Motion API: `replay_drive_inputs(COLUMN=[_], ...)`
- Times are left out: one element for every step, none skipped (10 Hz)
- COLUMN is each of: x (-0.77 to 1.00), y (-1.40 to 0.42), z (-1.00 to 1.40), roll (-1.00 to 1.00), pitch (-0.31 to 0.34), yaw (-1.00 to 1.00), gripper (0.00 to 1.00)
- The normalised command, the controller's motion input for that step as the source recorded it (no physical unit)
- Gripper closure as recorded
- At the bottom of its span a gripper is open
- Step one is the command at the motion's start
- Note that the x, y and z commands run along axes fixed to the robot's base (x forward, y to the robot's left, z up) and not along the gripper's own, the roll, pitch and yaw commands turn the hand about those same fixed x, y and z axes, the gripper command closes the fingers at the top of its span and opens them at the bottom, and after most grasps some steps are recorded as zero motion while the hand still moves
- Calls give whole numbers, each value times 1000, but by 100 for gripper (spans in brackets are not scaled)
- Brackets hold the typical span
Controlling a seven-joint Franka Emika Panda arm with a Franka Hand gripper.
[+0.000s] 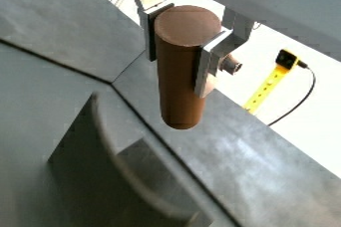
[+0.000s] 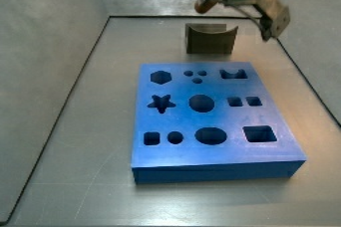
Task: Pick up the round object. Move up. Place the round object on the fixture. Regrasp the round object. Move to above the board. Insert the round object.
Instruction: Move to above the board.
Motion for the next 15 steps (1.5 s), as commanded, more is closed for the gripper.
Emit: replay_drive_inputs(x=[-113,-110,-103,-98,-94,-78,-53,-45,-33,-439,-436,-458,-478,-487,-508], y=[-73,-68,-60,-56,-45,-34,-23,-17,-16,-1000,-1000,-1000,-1000,-1000,-1000], z=[1000,1000,1000,1000,1000,849,633,522,300,-151,-190,-183,-179,-178,-177], roll=[-29,-39,-54,-64,-73,-71,-72,-72,-70,-1000,-1000,-1000,-1000,-1000,-1000], pitch=[-50,5,74,97,132,154,169,166,165,-34,-47,-47,-41,-41,-35], yaw=[-76,-87,-86,-77,-48,-25,8,22,51,-148,-147,-140,-136,-135,-131], gripper=[100,100,100,100,100,100,100,100,100,100,100,100,100,100,100])
